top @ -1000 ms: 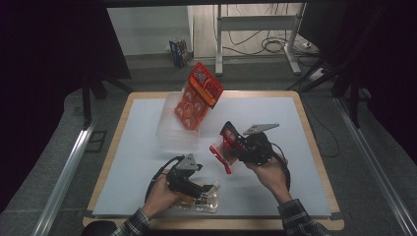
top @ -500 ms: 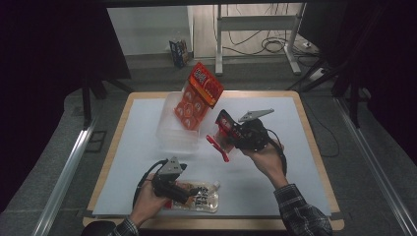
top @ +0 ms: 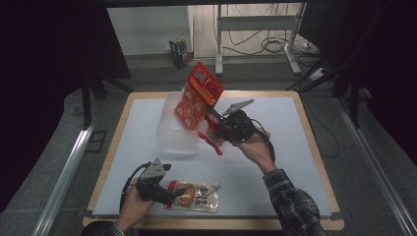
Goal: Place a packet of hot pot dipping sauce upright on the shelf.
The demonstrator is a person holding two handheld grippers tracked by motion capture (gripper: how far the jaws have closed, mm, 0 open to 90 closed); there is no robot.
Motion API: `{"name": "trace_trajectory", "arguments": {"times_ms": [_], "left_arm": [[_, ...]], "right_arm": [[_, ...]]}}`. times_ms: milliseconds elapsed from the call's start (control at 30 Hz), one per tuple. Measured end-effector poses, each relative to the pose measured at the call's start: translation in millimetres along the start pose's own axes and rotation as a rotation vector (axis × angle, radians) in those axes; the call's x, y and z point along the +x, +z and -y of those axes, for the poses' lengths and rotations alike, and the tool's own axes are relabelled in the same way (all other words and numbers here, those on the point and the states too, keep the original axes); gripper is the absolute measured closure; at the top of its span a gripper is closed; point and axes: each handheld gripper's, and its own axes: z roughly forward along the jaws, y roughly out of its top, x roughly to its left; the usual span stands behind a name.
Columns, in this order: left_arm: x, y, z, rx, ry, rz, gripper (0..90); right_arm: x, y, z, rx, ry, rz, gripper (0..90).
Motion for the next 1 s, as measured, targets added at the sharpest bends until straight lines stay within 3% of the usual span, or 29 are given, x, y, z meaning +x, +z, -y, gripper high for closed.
{"name": "trace_trajectory", "arguments": {"times_ms": [467, 1000], "left_arm": [[4.5, -7.3, 8.7, -0.004, -0.021, -0.027, 1.2], [2.8, -4.6, 9.1, 0.006, -0.008, -0.021, 1.2]], "right_arm": [[4.9, 34.1, -27.1, 0.062, -0.095, 0.000, 69.9], [15.4, 58.6, -53.0, 0.051, -0.147, -0.003, 70.3]]}}
